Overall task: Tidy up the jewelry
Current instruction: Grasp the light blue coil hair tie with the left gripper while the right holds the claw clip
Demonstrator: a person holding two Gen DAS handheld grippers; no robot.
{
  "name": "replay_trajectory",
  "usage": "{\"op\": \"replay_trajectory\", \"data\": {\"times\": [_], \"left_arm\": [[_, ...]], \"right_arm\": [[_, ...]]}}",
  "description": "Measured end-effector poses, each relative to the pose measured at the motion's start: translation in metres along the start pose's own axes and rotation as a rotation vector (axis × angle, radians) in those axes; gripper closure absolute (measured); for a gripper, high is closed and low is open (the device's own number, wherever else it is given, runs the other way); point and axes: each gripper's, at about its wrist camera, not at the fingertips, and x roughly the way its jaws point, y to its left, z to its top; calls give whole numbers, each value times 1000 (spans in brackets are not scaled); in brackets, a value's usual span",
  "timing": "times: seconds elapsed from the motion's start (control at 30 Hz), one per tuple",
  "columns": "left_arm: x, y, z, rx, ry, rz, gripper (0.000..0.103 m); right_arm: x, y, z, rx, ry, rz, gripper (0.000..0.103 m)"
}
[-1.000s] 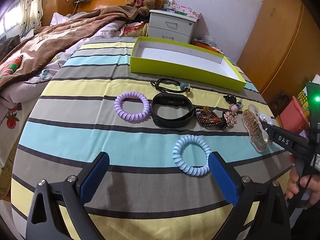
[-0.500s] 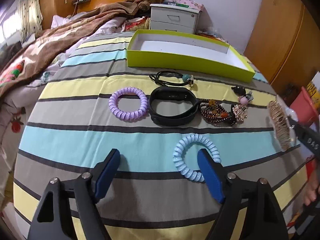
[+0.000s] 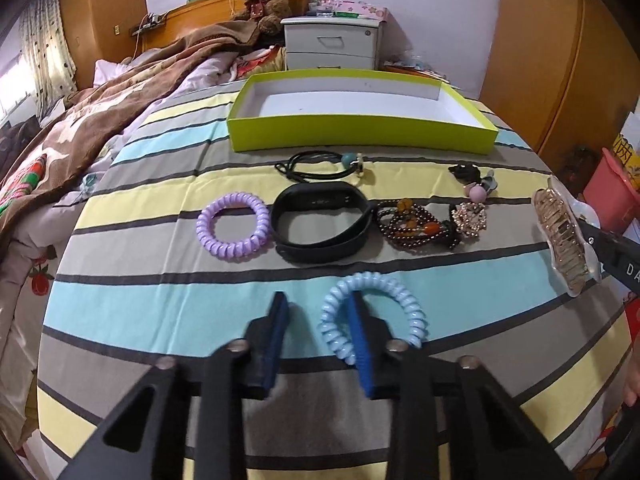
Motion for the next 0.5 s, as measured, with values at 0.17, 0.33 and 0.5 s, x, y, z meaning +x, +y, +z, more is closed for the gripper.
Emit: {"op": "replay_trajectory", "data": {"times": [0.17, 0.33, 0.5], "left_arm": [[0, -1, 1, -7, -5, -13, 89], [0, 0, 1, -22, -7, -36, 92], [-7, 0, 4, -27, -26, -60, 92]], "right_arm": [[0, 0, 0, -1, -1, 0, 89], [0, 0, 0, 0, -2, 1, 89], [-4, 1, -1, 3, -9, 0, 89]]}}
